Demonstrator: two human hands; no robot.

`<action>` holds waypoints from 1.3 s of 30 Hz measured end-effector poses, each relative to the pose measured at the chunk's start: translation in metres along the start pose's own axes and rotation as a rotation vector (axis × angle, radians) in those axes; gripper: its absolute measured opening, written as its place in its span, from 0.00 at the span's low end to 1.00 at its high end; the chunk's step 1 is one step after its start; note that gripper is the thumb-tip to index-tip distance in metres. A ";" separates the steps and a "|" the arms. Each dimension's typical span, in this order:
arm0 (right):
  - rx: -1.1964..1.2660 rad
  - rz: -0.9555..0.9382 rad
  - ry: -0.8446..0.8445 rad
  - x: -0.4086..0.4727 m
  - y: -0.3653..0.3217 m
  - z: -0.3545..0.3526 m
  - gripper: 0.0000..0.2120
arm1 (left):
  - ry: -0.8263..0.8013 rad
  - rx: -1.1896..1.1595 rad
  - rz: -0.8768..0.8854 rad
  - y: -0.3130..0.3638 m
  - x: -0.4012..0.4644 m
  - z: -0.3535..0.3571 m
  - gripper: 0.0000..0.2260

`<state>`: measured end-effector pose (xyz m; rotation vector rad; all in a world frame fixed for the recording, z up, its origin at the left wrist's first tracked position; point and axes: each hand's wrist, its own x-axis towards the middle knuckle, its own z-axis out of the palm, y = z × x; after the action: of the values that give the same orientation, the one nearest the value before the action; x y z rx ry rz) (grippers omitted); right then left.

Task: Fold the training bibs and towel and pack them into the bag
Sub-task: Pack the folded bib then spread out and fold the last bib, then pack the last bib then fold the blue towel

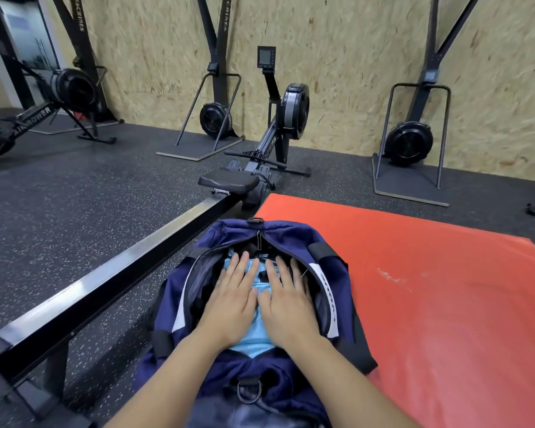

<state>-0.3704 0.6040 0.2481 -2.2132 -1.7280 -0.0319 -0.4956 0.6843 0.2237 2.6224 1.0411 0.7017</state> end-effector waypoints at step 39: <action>0.061 0.559 0.225 -0.466 0.315 -0.296 0.36 | -0.241 -0.248 0.622 0.549 -0.121 0.043 0.30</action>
<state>-0.1402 0.0197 0.3488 -2.4553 -0.9443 -0.0893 -0.2311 0.2036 0.3529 2.7082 0.0504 0.5568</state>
